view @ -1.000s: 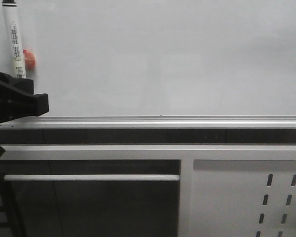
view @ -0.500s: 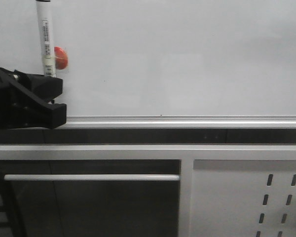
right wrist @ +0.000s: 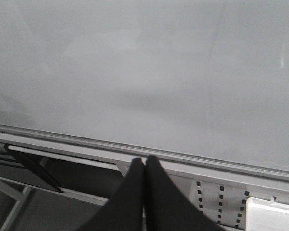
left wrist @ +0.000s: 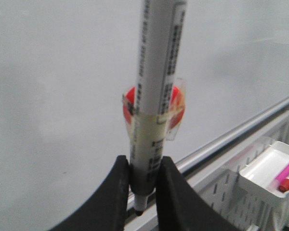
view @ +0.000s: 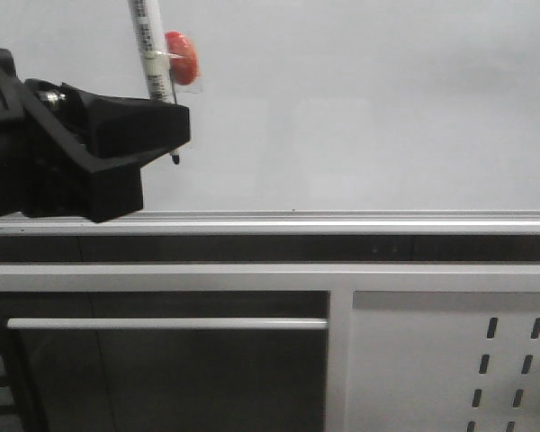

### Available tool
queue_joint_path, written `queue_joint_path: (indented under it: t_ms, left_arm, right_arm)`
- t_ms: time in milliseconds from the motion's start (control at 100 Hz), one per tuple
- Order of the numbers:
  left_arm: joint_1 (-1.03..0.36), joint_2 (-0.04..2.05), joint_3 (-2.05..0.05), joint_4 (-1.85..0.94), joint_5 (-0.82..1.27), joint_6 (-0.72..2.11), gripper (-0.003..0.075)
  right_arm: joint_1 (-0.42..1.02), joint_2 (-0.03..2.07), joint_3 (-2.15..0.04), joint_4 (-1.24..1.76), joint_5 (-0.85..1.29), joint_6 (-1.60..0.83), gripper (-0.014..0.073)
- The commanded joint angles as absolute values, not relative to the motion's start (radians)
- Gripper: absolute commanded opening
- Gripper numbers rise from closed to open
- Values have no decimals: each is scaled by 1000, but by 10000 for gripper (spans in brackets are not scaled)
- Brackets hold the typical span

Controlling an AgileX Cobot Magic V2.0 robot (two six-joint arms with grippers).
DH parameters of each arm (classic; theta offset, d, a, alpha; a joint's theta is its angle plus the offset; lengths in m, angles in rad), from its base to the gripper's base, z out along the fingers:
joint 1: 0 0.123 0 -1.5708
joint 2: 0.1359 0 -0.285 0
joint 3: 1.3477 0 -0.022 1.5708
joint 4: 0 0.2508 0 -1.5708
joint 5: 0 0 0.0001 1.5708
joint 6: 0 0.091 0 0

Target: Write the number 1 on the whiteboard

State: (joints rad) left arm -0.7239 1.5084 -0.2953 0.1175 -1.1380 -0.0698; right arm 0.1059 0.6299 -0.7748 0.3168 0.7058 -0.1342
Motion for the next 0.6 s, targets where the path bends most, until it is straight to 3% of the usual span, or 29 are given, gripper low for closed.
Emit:
queue_joint_path:
  t_ms: [0,280,430,590]
  left_arm:
    - [-728,1475,-310,188,-1349,-93,-18]
    - [-728,1471,-318,320,-1296,-93,-18]
    - [-728,1430,-379,438,-1042,-93,-18]
    - [-728,1347,-534,653,-608,-256,-18]
  right_arm:
    - [108,639,-801,383,628,-144,-61]
    - [108,647,-801,405,673,-144,-61]
    - [126,656,-801,432,723,-152,-62]
    - [147,656,-801,432,710,-229,-62]
